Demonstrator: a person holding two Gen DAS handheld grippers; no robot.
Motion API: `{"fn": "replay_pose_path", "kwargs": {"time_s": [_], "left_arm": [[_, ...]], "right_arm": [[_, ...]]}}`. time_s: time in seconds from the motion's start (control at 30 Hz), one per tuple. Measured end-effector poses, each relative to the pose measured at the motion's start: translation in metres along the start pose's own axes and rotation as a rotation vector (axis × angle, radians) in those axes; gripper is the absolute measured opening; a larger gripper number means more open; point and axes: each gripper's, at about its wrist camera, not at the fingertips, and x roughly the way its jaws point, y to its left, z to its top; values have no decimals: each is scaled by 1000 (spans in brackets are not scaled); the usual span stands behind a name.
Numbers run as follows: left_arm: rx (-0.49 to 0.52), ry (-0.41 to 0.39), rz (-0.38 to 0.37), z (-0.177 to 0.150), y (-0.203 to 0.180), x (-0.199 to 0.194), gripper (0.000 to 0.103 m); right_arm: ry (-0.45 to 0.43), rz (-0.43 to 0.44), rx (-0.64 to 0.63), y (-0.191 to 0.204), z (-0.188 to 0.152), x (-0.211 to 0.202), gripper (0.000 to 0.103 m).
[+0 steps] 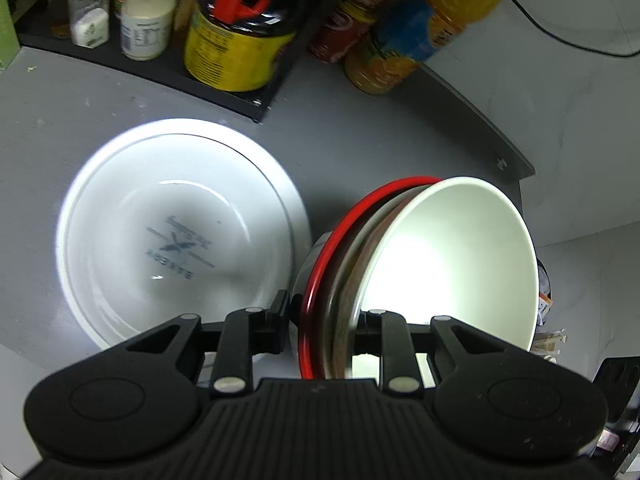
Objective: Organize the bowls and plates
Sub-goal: 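Lift the red bowl stack with both tools and carry it over the plates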
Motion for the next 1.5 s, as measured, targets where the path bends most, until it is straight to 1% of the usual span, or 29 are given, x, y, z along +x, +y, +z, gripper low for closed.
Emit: {"fn": "replay_pose_path", "kwargs": {"time_s": [0.4, 0.63, 0.87, 1.23, 1.5], "left_arm": [[-29, -9, 3, 10, 48, -15, 25], [-37, 1, 13, 19, 78, -19, 25], [-34, 23, 20, 31, 103, -16, 25], [-24, 70, 26, 46, 123, -1, 24], [3, 76, 19, 53, 122, 3, 25]], "right_arm": [[27, -4, -27, 38, 9, 30, 42], [42, -6, -22, 61, 2, 52, 42], [46, -15, -7, 75, -4, 72, 42], [57, -44, 35, 80, -8, 94, 43], [48, -51, 45, 82, -5, 96, 44]]}}
